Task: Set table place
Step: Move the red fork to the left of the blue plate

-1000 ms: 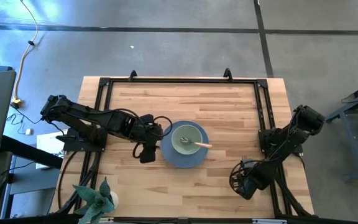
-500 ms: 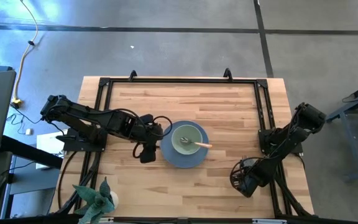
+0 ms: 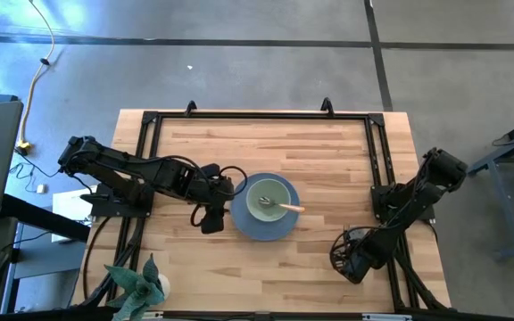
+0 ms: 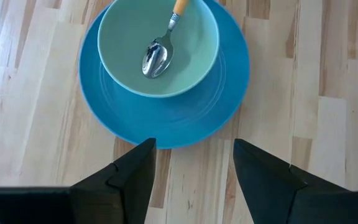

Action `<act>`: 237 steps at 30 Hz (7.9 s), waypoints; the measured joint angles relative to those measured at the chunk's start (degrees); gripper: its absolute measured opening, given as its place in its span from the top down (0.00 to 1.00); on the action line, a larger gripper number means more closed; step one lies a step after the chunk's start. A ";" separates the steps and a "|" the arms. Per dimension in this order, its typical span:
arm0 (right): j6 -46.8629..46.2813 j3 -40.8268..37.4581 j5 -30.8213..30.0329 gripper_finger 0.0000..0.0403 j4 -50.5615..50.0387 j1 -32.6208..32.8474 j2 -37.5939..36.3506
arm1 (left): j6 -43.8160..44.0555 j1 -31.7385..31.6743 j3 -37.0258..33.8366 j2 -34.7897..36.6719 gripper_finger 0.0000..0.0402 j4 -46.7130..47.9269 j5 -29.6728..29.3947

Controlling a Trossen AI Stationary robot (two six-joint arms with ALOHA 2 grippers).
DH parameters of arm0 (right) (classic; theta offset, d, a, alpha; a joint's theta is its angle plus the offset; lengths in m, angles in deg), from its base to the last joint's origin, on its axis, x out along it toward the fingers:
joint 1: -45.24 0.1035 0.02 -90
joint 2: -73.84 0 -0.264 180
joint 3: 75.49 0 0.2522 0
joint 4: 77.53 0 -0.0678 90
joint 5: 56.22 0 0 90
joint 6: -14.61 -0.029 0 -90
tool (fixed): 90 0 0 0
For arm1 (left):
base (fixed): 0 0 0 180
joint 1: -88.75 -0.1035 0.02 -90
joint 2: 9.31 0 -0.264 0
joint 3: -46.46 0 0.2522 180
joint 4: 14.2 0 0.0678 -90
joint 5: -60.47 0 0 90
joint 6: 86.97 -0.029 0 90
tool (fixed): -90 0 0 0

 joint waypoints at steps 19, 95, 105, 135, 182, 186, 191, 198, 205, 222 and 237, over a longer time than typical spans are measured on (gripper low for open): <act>1.02 8.12 -8.22 0.99 -8.15 -4.83 0.26 | -0.48 0.01 0.00 0.00 0.50 0.02 -0.01; 37.22 -1.04 -10.72 0.99 4.36 -36.34 -6.53 | -1.20 0.02 0.02 0.04 0.50 1.36 1.08; 41.82 4.43 -10.74 0.99 -1.93 -38.05 -6.53 | -0.48 0.02 0.02 0.04 0.50 1.37 1.08; 50.15 35.82 -37.28 0.99 -30.55 -28.91 -15.07 | -2.70 -0.53 0.02 0.02 0.50 -36.11 -6.24; 75.20 37.51 -40.12 0.99 -8.80 -28.81 -14.69 | -7.61 -16.07 0.02 -8.41 0.50 -56.67 11.98; 75.21 37.47 -40.32 0.99 -8.92 -28.84 -14.69 | -7.62 -16.80 0.02 -8.41 0.50 -56.13 12.11; 75.25 37.46 -40.02 0.99 -8.84 -29.00 -14.25 | -7.43 -16.99 0.00 -8.41 0.50 -60.76 15.28; 76.35 37.44 -39.70 0.99 -7.91 -29.57 -12.84 | -6.95 -16.92 0.00 -8.41 0.50 -62.27 16.57; 82.64 37.42 -39.05 0.99 -2.03 -31.65 -12.65 | -5.19 -16.93 0.24 -10.72 0.50 -63.29 17.96; 82.63 37.29 -37.54 0.99 -3.95 -32.61 -12.65 | -5.46 -16.85 0.15 -11.76 0.94 -63.14 19.30; 81.81 37.64 -37.50 0.99 -3.27 -32.68 -12.87 | -6.05 -16.81 2.04 -10.72 0.97 -52.92 9.31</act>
